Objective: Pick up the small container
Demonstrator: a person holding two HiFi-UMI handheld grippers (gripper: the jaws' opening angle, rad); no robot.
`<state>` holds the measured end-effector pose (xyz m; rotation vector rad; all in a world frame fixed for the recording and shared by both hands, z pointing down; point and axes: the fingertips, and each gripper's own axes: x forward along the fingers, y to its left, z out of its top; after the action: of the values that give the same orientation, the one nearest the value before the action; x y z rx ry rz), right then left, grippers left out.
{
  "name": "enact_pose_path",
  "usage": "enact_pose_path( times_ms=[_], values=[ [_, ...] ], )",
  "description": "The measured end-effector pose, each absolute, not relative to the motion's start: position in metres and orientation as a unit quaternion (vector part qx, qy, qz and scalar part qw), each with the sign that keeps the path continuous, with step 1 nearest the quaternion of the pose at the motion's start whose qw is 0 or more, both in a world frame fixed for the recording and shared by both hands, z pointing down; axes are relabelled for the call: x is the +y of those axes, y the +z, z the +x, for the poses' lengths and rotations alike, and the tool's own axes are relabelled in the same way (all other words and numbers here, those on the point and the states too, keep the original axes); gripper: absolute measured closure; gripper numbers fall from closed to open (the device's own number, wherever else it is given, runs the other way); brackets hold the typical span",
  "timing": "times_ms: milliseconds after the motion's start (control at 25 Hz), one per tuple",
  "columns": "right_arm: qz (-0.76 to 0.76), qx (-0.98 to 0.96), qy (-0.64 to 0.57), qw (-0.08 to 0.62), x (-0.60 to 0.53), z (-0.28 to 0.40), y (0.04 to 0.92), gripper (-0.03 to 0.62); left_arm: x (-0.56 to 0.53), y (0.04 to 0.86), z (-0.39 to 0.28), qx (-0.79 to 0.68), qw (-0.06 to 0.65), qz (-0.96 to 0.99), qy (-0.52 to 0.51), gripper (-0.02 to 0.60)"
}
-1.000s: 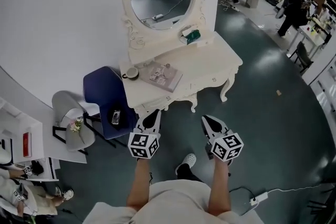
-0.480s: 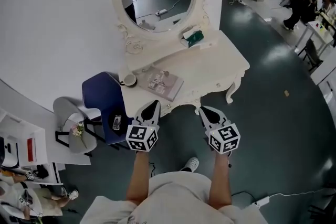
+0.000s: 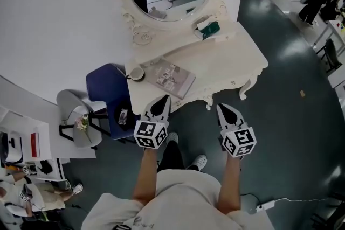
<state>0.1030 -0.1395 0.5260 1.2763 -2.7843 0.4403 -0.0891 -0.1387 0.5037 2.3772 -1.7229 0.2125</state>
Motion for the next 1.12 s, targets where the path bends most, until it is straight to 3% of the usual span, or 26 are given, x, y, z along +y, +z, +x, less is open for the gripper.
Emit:
enact_pose_path(
  times_ms=[400, 1120],
  values=[
    [0.484, -0.869, 0.107, -0.005, -0.19, 0.114, 0.503, 0.58, -0.206, 0.493, -0.084, -0.544, 0.09, 0.832, 0.054, 0.552],
    [0.523, -0.846, 0.1, 0.008, -0.28, 0.063, 0.494, 0.58, -0.337, 0.481, -0.113, -0.483, 0.074, 0.871, 0.053, 0.552]
  ],
)
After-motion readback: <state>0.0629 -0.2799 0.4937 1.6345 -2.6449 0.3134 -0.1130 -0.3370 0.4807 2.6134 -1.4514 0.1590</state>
